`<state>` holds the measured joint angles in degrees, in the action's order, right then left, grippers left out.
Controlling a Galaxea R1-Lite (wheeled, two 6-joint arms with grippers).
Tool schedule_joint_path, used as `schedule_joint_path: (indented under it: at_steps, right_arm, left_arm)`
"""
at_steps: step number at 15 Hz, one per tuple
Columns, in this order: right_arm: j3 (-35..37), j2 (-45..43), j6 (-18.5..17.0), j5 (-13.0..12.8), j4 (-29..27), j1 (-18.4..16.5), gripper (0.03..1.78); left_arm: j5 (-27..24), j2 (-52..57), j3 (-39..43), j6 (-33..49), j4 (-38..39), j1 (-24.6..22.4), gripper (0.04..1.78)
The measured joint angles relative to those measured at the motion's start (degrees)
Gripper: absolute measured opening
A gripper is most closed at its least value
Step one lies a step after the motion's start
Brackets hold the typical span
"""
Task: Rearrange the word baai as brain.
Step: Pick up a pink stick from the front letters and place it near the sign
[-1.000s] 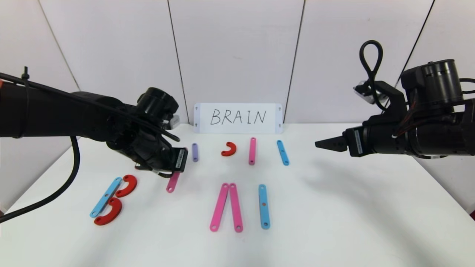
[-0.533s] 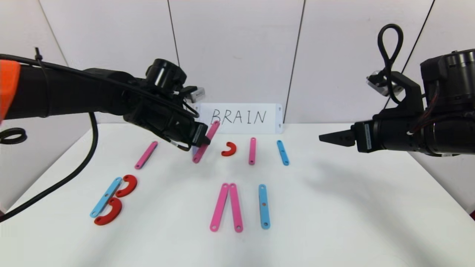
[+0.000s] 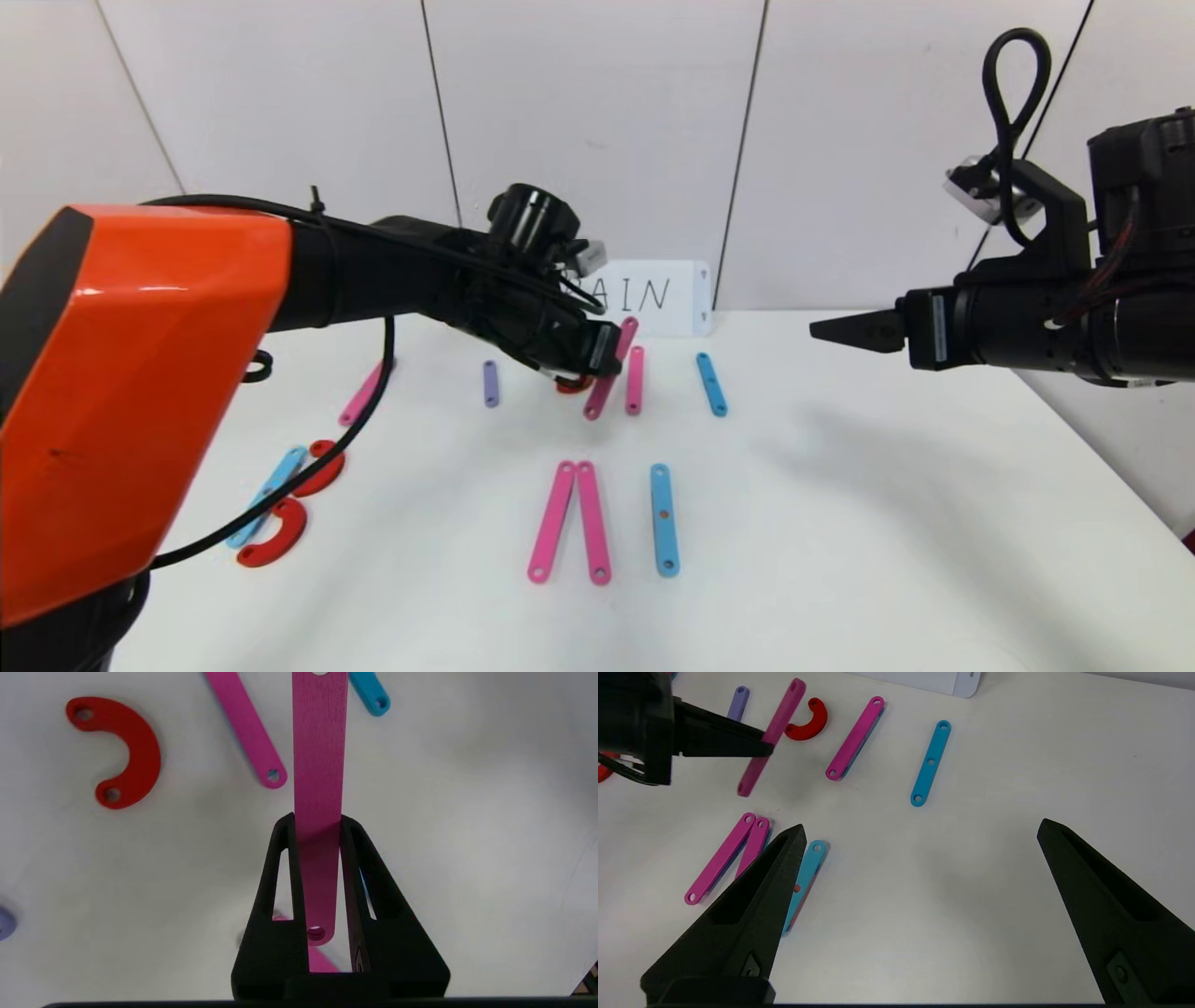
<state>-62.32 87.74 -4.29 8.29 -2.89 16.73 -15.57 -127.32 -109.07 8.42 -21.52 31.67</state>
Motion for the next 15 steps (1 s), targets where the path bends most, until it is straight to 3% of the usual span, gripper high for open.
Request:
schedule_joint_path:
  at_steps: [4, 7, 9, 15]
  right_arm:
    - [0.2, -0.5, -0.3, -0.1, 0.0, 0.2, 1.74]
    - [0.5, -0.7, -0.3, -0.1, 0.0, 0.2, 1.74]
    - [0.7, -0.9, -0.3, -0.1, 0.0, 0.2, 1.74]
    - [1.7, -1.8, -0.3, -2.5, 0.1, 0.6, 1.74]
  left_arm:
    - [0.4, -4.2, -0.6, 4.4, 8.7, 2.5, 0.27]
    - [4.0, -7.0, -1.0, 7.4, 13.0, 3.9, 0.27]
    - [6.9, -8.6, -1.5, 7.8, 13.3, 4.6, 0.27]
    - [7.3, -11.2, -1.9, 8.1, 13.5, 5.8, 0.27]
